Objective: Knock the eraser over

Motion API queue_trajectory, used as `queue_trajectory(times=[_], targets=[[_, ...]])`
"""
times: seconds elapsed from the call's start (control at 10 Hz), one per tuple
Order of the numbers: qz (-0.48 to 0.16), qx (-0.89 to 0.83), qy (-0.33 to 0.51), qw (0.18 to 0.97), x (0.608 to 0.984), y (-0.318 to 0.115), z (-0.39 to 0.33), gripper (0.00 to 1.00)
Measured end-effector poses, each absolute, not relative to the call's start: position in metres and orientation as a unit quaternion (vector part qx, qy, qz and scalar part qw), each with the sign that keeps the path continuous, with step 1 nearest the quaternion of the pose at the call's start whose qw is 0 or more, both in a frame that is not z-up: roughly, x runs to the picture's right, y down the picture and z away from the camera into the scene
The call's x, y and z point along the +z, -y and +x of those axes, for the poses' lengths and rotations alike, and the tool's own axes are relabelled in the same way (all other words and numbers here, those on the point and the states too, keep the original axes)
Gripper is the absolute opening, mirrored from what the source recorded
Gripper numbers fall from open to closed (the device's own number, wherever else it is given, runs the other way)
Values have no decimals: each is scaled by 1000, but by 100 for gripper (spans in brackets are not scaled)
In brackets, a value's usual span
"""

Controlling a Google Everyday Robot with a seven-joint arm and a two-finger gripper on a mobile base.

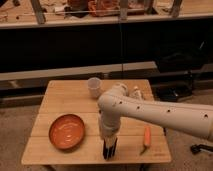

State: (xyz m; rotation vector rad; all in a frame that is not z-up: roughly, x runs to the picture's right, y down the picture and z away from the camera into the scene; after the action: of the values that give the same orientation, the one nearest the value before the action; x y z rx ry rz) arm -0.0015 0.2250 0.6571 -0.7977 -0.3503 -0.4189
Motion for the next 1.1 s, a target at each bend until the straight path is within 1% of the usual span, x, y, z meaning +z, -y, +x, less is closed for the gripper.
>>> queue_trajectory(times=[1.1], targets=[[-398,-192,170,881,656,-234,-6,0]])
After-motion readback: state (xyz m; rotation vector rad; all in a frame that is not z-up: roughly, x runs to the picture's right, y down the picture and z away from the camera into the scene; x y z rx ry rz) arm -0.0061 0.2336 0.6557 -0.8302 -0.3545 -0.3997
